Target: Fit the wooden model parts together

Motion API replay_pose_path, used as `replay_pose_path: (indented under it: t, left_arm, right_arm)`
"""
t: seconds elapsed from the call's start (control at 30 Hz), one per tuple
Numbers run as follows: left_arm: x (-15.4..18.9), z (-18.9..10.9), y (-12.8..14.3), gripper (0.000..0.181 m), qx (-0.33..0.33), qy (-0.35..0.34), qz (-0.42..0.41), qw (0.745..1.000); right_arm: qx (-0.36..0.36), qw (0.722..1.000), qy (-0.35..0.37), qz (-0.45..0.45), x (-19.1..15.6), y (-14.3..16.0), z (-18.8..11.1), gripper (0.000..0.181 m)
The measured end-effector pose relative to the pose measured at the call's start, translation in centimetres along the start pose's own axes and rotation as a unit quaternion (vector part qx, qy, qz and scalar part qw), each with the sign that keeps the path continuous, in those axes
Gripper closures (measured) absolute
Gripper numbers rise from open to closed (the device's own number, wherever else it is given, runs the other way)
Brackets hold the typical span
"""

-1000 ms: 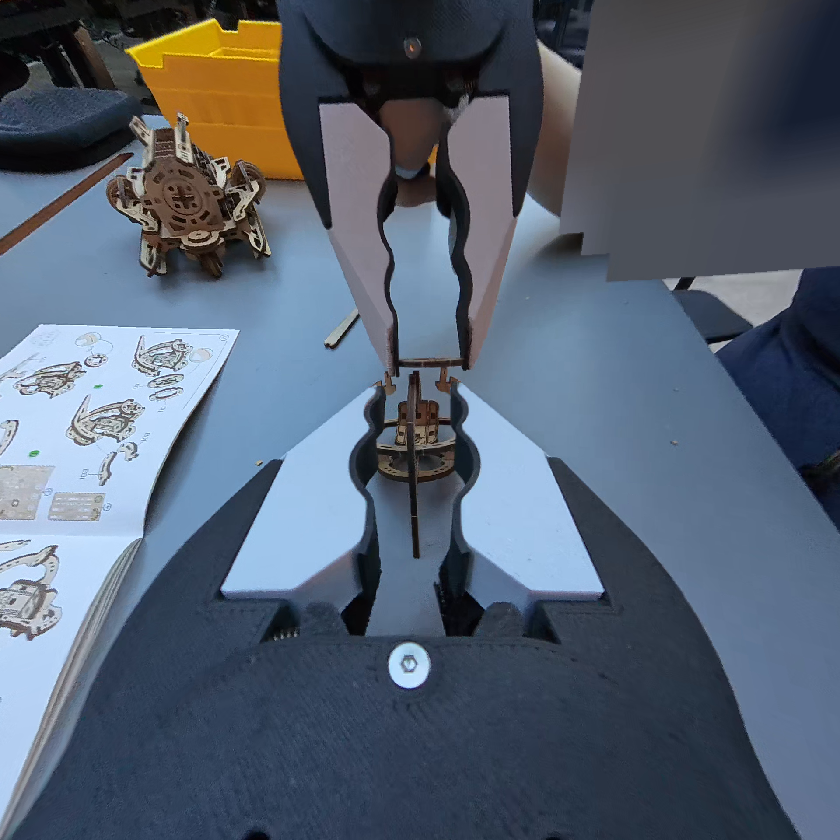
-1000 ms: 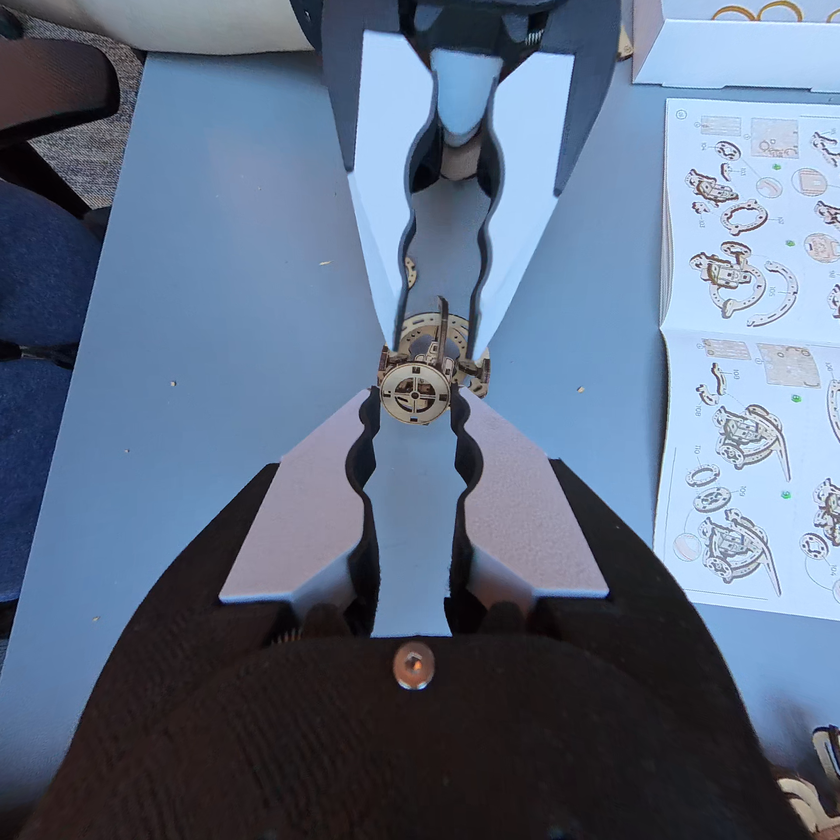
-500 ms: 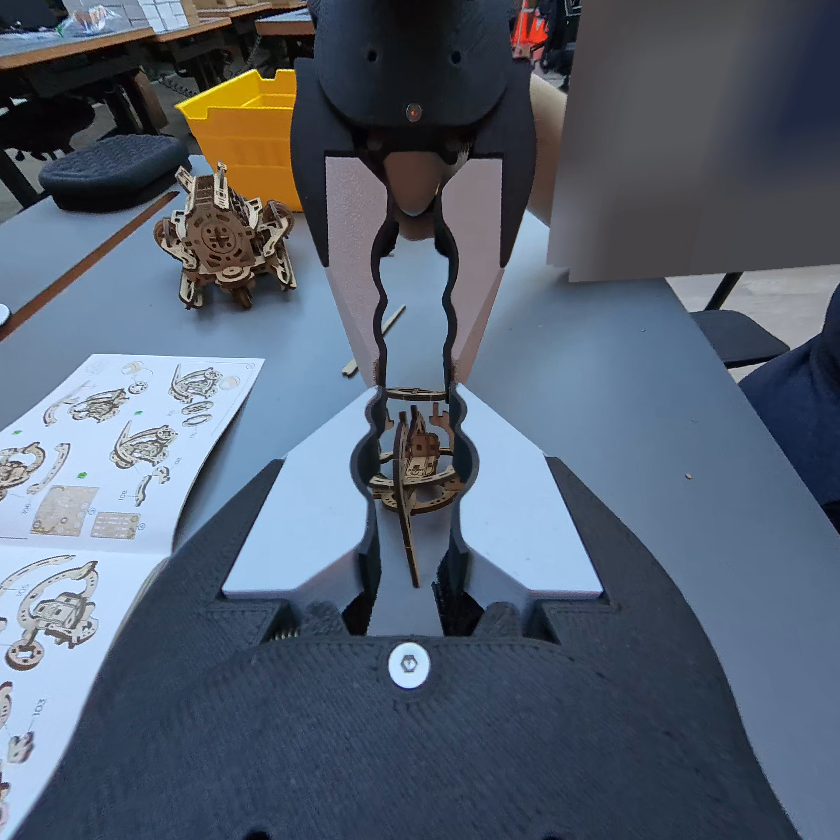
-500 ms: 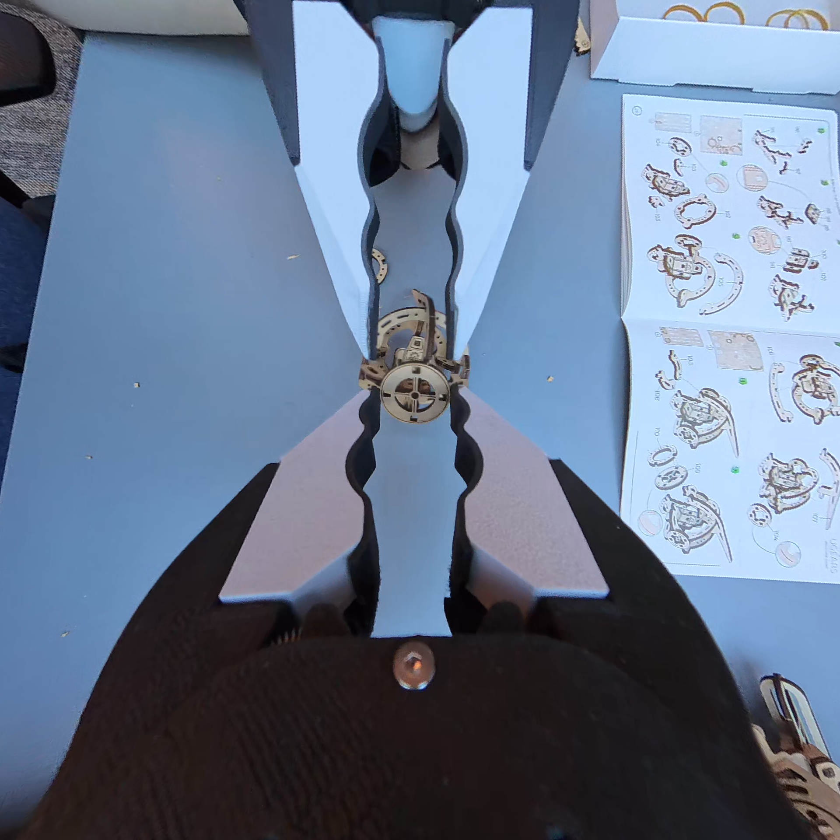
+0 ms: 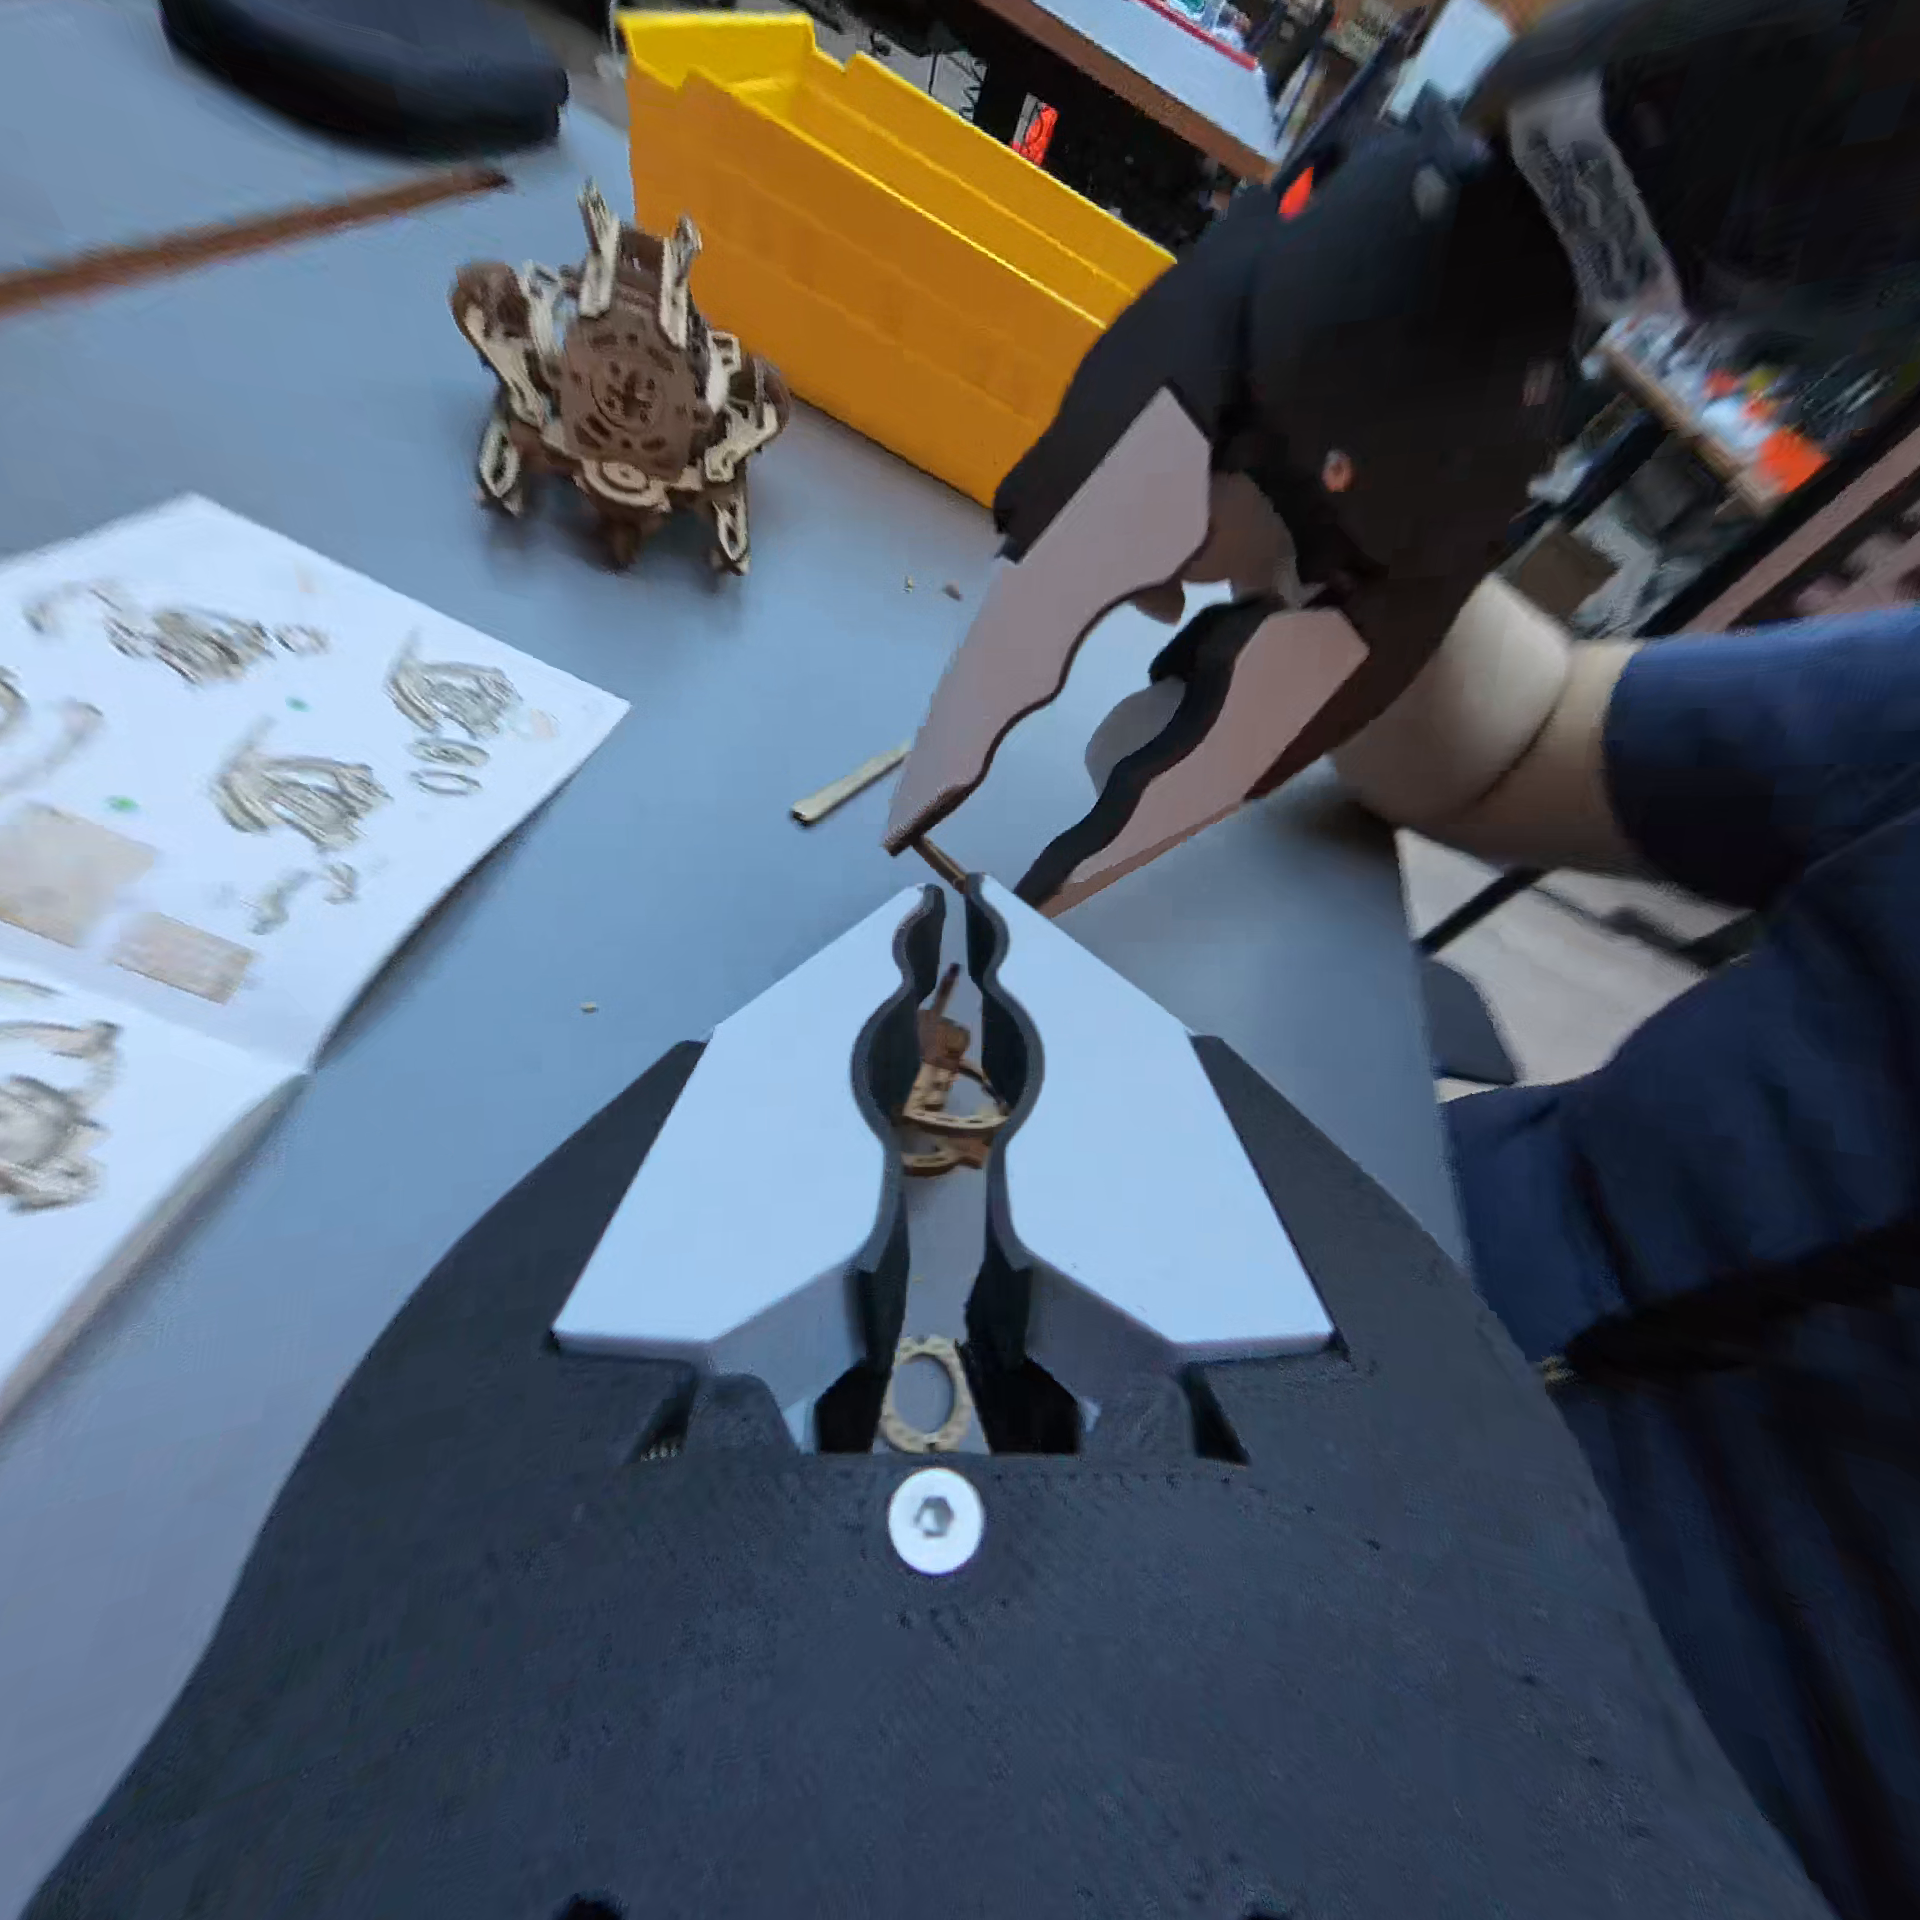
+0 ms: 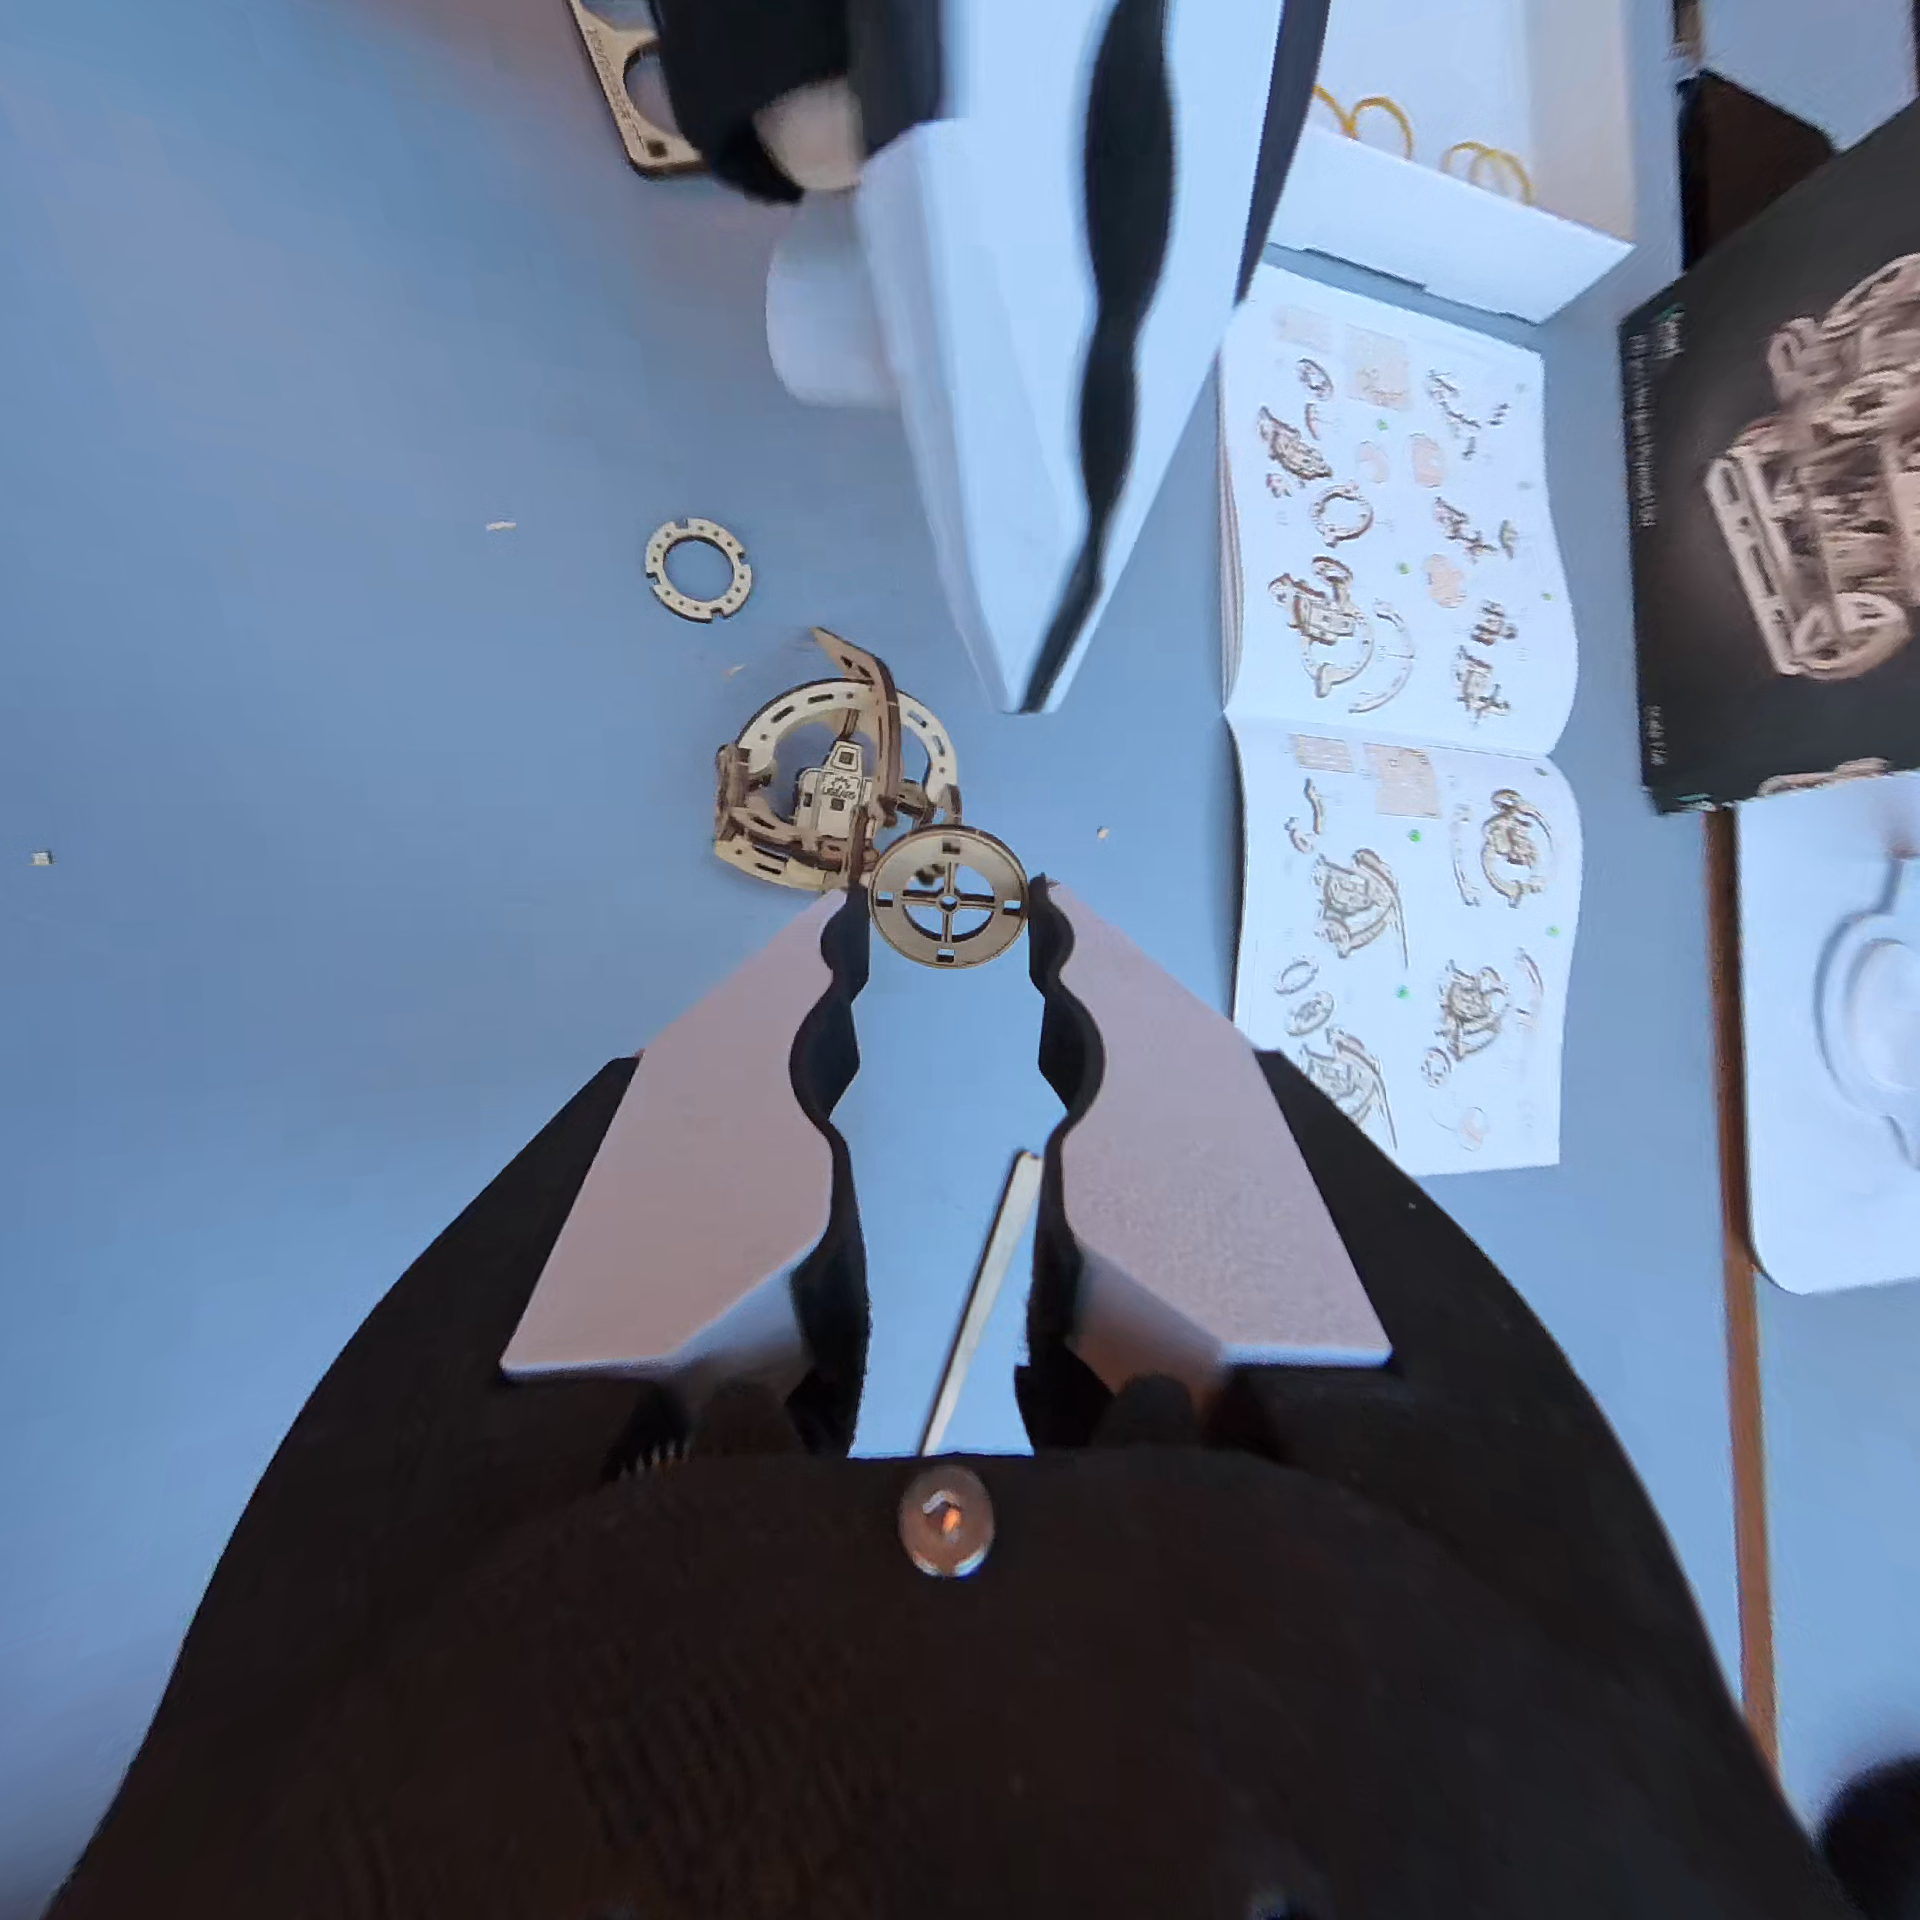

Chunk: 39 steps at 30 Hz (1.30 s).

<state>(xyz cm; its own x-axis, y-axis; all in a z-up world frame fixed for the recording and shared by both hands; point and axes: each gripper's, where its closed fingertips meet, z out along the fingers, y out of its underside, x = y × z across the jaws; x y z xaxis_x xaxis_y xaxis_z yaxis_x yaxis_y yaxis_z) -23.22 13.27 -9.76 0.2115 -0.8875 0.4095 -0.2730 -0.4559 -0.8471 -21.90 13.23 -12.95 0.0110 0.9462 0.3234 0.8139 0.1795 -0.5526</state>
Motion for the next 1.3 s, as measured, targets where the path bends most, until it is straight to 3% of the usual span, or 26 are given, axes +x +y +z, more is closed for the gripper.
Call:
replay_pose_path:
  t: [0.03, 0.13, 0.23, 0.4, 0.57, 0.67, 1.03, 1.17, 1.3]
  left_arm:
    - [0.2, 0.1, -0.3, 0.179, 0.000, 0.013, -0.043, 0.999]
    - [-0.3, 0.3, -1.1, 0.172, 0.007, 0.014, -0.117, 0.993]
    - [-0.8, 0.7, -0.6, 0.165, -0.022, -0.001, -0.145, 0.989]
    - [-0.3, 2.1, 0.3, 0.164, -0.089, 0.039, -0.214, 0.972]
    - [-0.3, 2.6, 0.9, 0.167, -0.153, 0.055, -0.237, 0.958]
    - [-0.5, 2.9, 1.1, 0.179, -0.180, 0.058, -0.231, 0.954]
    - [-0.8, 3.0, 1.5, 0.180, -0.224, 0.064, -0.225, 0.946]
    - [-0.2, 2.9, 1.8, 0.180, -0.244, 0.113, -0.278, 0.922]
    - [0.1, 2.7, 2.0, 0.180, -0.256, 0.143, -0.329, 0.898]
  right_arm:
    - [0.001, 1.000, 0.009, 0.001, -0.1, 0.0, -0.2, 0.152]
    - [0.008, 1.000, 0.020, 0.005, -0.2, 0.1, -0.5, 0.152]
    - [0.007, 1.000, 0.029, 0.007, 0.0, 0.1, -0.5, 0.152]
    - [-0.002, 0.999, 0.038, -0.016, 0.0, 0.0, -0.2, 0.152]
    - [-0.003, 0.999, 0.038, -0.020, -0.2, 0.0, -0.1, 0.152]
    - [-0.009, 0.999, 0.039, -0.022, -0.2, 0.3, 0.0, 0.152]
    - [-0.012, 0.999, 0.049, -0.013, 0.5, 0.4, 0.2, 0.152]
    - [0.023, 0.999, 0.041, 0.025, 0.3, 0.5, -0.2, 0.143]
    - [0.132, 0.987, 0.008, 0.093, 0.0, 0.9, -1.6, 0.146]
